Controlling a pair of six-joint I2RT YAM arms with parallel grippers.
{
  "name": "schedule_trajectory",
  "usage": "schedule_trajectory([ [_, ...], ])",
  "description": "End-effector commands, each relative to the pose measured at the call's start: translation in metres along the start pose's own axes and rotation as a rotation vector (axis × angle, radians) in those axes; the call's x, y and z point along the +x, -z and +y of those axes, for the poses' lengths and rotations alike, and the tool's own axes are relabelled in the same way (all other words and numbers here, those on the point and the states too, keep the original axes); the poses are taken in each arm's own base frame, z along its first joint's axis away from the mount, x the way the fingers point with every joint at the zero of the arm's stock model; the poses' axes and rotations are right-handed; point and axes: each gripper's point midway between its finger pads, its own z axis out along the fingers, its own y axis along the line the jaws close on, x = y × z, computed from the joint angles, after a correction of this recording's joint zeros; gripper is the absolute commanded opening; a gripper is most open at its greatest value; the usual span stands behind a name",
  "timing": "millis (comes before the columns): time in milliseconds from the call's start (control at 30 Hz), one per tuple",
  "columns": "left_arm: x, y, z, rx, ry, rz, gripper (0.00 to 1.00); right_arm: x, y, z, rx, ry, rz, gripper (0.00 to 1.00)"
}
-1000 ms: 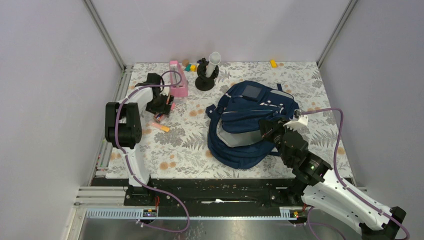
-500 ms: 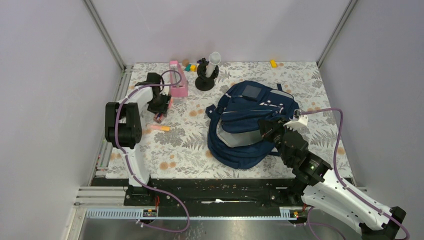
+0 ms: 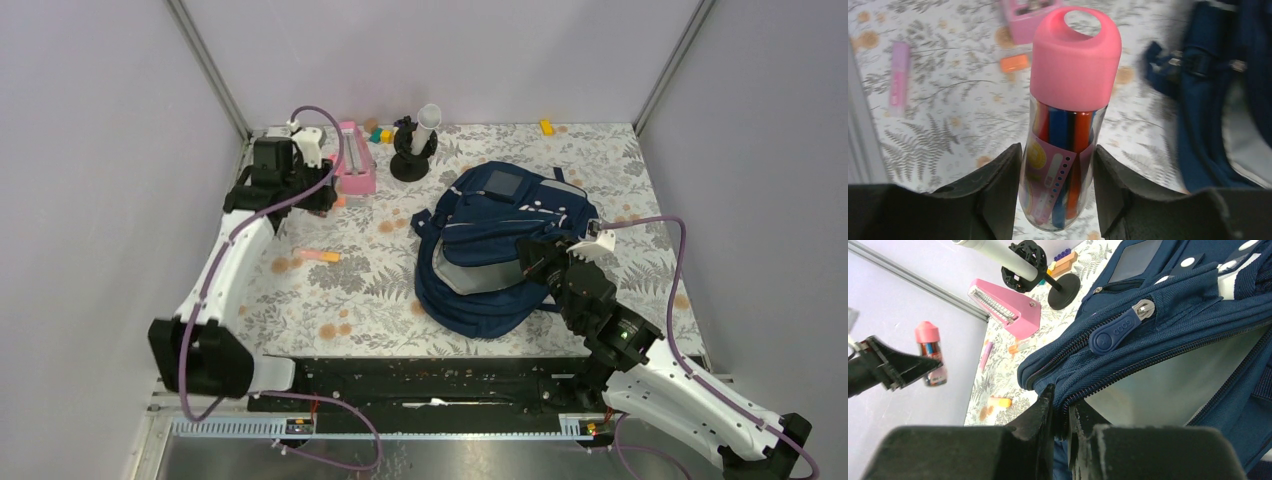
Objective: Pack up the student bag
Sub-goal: Pick up the stationery from the center of the board, then place the stationery in the student bag.
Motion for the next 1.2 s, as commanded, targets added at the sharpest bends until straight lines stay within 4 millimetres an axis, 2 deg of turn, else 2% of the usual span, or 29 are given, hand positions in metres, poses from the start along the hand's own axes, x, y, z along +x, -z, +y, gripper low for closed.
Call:
schedule_trajectory([
  [0, 0.006, 0.034, -0.057, 0.136, -0.001, -0.085, 0.07, -0.05, 0.007, 0.041, -0.114, -0.09, -0.129, 0.0],
  [67, 0.014, 0.052, -0.086, 0.189, -0.017, -0.12, 0.07, -0.049, 0.007, 0.043, -0.118, -0.084, -0.125, 0.0],
  [100, 0.026, 0.057, -0.103, 0.23, -0.038, -0.125, 0.07, -0.048, 0.006, 0.043, -0.118, -0.083, -0.121, 0.0],
  [167, 0.039, 0.081, -0.145, 0.324, -0.123, -0.191, 0.07, -0.048, 0.006, 0.044, -0.12, -0.082, -0.12, 0.0],
  [300, 0.072, 0.106, -0.21, 0.499, -0.251, -0.3, 0.07, -0.049, 0.005, 0.043, -0.111, -0.057, -0.124, 0.0],
  [367, 0.09, 0.107, -0.233, 0.538, -0.296, -0.298, 0.08, -0.05, 0.004, 0.043, -0.106, -0.053, -0.129, 0.0],
  [500, 0.119, 0.096, -0.275, 0.582, -0.42, -0.211, 0.07, -0.051, 0.005, 0.045, -0.112, -0.056, -0.124, 0.0],
  [600, 0.129, 0.087, -0.303, 0.608, -0.499, -0.163, 0.06, -0.05, 0.006, 0.045, -0.111, -0.061, -0.117, 0.0],
  [733, 0.124, 0.074, -0.329, 0.633, -0.537, -0.182, 0.06, -0.051, 0.01, 0.043, -0.113, -0.068, -0.116, 0.0],
  [833, 0.107, 0.063, -0.345, 0.624, -0.573, -0.227, 0.05, -0.052, 0.013, 0.041, -0.116, -0.072, -0.119, 0.0],
  [933, 0.101, 0.049, -0.366, 0.649, -0.636, -0.207, 0.06, -0.055, 0.015, 0.041, -0.12, -0.073, -0.123, 0.0],
  [1033, 0.086, 0.033, -0.382, 0.683, -0.645, -0.197, 0.06, -0.054, 0.017, 0.041, -0.128, -0.084, -0.119, 0.0],
  [1167, 0.059, 0.011, -0.388, 0.637, -0.638, -0.259, 0.06, -0.046, 0.017, 0.035, -0.115, -0.076, -0.098, 0.0],
])
